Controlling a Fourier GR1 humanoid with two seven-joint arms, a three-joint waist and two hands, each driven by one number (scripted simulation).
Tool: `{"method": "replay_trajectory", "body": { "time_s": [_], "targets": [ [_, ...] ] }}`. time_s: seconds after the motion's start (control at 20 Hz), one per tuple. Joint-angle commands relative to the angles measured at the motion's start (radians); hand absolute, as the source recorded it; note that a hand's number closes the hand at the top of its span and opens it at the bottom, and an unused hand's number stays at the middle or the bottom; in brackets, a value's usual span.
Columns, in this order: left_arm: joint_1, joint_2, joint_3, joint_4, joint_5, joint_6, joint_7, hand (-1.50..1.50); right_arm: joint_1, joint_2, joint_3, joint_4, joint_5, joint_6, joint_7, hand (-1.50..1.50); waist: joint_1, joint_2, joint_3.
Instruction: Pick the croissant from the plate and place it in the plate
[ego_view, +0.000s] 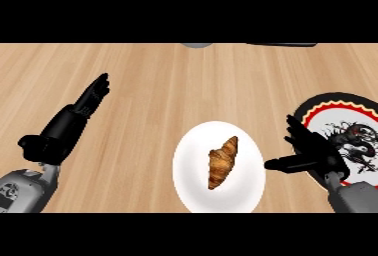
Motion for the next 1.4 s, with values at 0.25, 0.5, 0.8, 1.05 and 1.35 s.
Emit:
{"method": "replay_trajectory", "body": {
  "time_s": [0.25,0.5,0.8,1.05,1.35],
  "targets": [
    [-0.023,-0.027,0.001,-0.044,0.015,-0.035,-0.024,0.0,-0.383,-0.02,0.25,0.118,0.264,0.069,0.47,-1.5,0.007,-0.002,0.01],
    [0.003,-0.021,0.046,0.01,0.01,-0.064,-0.096,0.0,-0.614,0.115,0.253,0.287,0.262,0.154,0.671,-1.5,-0.008,0.0,0.011],
    [0.009,-0.011,0.062,-0.001,0.003,-0.084,-0.092,0.0,-0.705,0.206,0.147,0.376,0.081,0.207,0.866,-1.5,-0.023,-0.002,0.011],
    [0.037,-0.064,0.027,0.011,-0.054,-0.034,-0.107,0.0,-0.764,0.217,0.122,0.435,-0.044,0.292,0.943,-1.5,-0.035,-0.004,0.011],
    [0.01,-0.043,0.042,-0.05,-0.032,-0.064,-0.03,0.0,-0.799,0.142,0.166,0.557,-0.067,0.376,0.942,-1.5,-0.036,-0.007,0.012]
  ]
}}
